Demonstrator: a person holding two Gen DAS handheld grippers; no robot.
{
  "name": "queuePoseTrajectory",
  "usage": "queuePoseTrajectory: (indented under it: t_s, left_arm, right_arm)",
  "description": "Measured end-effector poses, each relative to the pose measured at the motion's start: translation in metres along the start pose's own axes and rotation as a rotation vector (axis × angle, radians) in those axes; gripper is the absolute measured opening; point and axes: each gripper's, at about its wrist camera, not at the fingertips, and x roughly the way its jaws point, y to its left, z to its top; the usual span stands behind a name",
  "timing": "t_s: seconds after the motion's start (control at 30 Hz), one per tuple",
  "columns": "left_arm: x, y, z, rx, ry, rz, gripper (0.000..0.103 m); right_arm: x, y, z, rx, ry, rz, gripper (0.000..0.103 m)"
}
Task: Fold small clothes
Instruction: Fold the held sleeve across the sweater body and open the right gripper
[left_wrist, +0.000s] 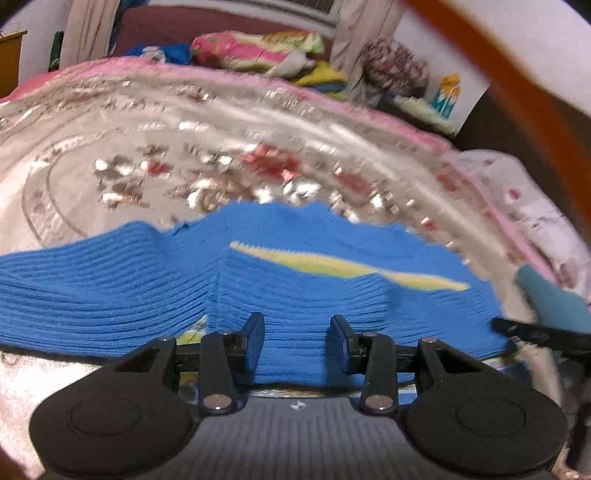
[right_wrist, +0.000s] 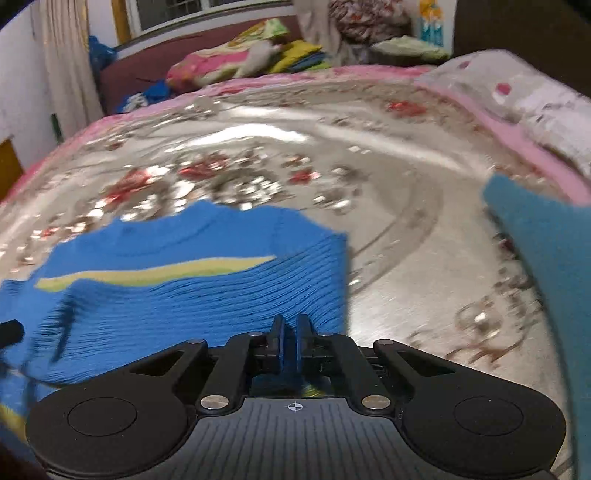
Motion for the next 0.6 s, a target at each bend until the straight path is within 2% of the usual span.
queuePoseTrajectory:
  t_s: [0.07,0.17,0.23,0.3,0.4,0.5,0.6]
  left_arm:
    - [-0.001,-0.001,-0.003,0.018,-0.011,0.009,0.044]
    - [-0.006,-0.005,-0.007,0.033,-0.01,0.041,0.044]
    - [-0.012,-0.005,-0.008,0.04,-0.006,0.047,0.044]
    - [-0.018,-0.004,-0.009,0.039,0.0,0.049,0.044]
    - [-0.022,-0.002,-0.011,0.034,0.004,0.06,0.044]
    - [-0.026,-0.004,-0.014,0.047,0.003,0.08,0.044]
    - [-0.034,0.001,-0.018,0.036,0.008,0.08,0.044]
  right_arm:
    - [0.001,-0.006,0.001,0.032,0.011,0.021,0.002]
    - [0.001,-0.002,0.003,0.007,0.018,0.012,0.002]
    - [-0.001,0.001,0.003,0.007,0.017,0.017,0.004]
    - [-0.009,0.004,0.002,0.014,0.001,0.03,0.014]
    - [-0.024,0.013,0.001,-0.003,-0.039,0.043,0.016]
    - [-0.032,0.027,-0.002,-0.028,-0.056,0.09,0.016]
    - [-0.031,0.046,-0.005,-0.047,-0.026,0.147,0.016]
